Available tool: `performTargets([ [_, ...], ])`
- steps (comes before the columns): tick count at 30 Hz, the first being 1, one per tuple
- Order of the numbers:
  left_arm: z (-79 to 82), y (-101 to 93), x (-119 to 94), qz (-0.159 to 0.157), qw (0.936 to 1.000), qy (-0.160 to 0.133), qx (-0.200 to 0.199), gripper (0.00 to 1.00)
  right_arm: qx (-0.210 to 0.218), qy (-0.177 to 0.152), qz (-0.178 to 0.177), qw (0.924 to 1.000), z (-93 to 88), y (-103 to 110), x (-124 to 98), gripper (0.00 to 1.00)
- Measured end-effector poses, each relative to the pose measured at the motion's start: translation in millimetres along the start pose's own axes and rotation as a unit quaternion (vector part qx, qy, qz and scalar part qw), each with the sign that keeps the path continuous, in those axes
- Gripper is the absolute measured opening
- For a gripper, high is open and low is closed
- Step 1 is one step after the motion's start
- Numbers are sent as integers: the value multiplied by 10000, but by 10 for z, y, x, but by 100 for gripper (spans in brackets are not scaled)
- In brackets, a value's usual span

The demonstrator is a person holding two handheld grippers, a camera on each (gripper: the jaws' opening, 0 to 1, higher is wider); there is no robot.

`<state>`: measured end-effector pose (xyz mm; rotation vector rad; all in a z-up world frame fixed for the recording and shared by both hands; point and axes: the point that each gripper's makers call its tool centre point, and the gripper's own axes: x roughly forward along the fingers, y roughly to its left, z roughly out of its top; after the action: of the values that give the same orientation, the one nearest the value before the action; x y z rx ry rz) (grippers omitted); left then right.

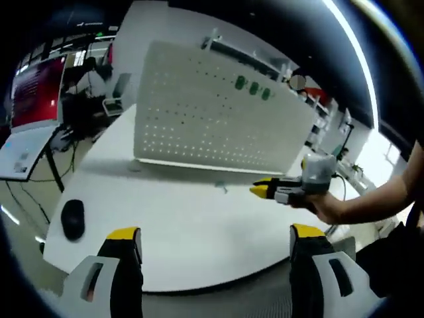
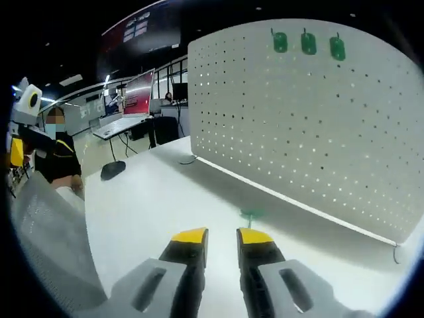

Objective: Insert the hook assembly into the mounting plate slot until the hook locks in place.

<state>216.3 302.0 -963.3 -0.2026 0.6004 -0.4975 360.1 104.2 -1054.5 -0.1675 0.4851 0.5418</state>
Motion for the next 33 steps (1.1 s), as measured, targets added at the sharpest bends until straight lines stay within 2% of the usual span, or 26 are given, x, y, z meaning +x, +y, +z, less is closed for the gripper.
performTargets([
  [3, -39, 8, -21, 40, 10000, 35, -10, 94, -6, 153, -44, 9999, -57, -111, 229, 15],
  [6, -90, 46, -31, 113, 9999, 103, 18, 95, -179, 448, -54, 9988, -172, -200, 464, 14],
  [11, -109, 86, -31, 227, 9996, 161, -50, 94, -45, 699, -142, 9974, -254, -307, 694, 14],
  [13, -98, 92, -18, 241, 9995, 169, -73, 94, 59, 745, -118, 9971, -279, -323, 775, 14],
  [14, -92, 96, -9, 251, 9995, 172, -72, 94, 172, 868, -69, 9961, -338, -309, 813, 14],
  [18, -87, 108, 26, 268, 9994, 201, -74, 94, 189, 964, -100, 9951, -395, -316, 888, 12],
  [24, -81, 118, 45, 290, 9993, 168, -134, 94, 286, 963, -202, 9947, -391, -355, 934, 10],
  [33, -61, 105, 42, 283, 9994, 183, -105, 93, 380, 954, -338, 9941, -393, -434, 920, 1],
])
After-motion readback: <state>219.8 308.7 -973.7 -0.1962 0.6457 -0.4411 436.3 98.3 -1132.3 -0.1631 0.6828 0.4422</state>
